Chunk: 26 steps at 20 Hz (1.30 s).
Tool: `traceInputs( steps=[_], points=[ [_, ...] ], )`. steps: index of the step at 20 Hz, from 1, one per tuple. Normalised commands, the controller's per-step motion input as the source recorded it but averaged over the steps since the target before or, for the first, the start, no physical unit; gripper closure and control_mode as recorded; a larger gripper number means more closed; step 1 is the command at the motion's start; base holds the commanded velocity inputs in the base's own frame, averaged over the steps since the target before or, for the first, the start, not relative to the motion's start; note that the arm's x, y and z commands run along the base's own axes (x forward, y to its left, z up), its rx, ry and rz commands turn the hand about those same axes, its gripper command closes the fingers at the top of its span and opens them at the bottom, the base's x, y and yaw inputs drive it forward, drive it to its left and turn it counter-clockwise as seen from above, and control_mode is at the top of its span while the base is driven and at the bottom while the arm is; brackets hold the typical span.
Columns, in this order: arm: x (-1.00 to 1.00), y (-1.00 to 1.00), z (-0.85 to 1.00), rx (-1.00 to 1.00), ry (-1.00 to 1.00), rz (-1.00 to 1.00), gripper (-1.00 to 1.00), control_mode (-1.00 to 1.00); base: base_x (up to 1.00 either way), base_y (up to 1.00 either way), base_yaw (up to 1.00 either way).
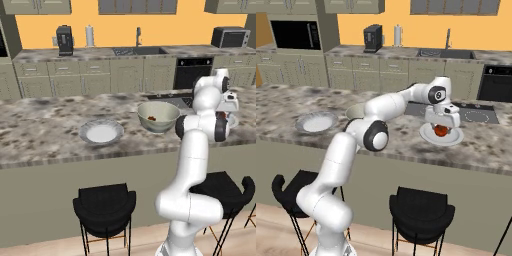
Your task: Pick the chicken drumstick and tomato from their plates and place them in the bowl. Then put the bowl in the fridge.
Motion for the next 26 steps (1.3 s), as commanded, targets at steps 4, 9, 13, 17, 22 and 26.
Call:
traceInputs(
  steps=[4, 9, 13, 17, 22, 26],
  points=[
    [-0.14, 0.19, -0.23, 0.05, 0.06, -0.03, 1.00, -1.00, 0.00, 0.00, 0.00],
    [-0.18, 0.11, -0.04, 0.08, 0.03, -0.03, 1.00, -1.00, 0.00, 0.00, 0.00],
    [-0.36, 0.12, 0.36, 0.11, -0.08, 0.00, 1.00, -1.00, 0.00, 0.00, 0.00],
    [-0.41, 0.36, 0.25, 0.03, -0.22, 0.05, 1.00, -1.00, 0.00, 0.00, 0.00],
    [-0.34, 0.52, 0.24, -0.01, -0.26, 0.05, 1.00, -1.00, 0.00, 0.00, 0.00],
    [-0.31, 0.58, 0.27, -0.05, -0.23, 0.07, 1.00, -1.00, 0.00, 0.00, 0.00]
  ],
)
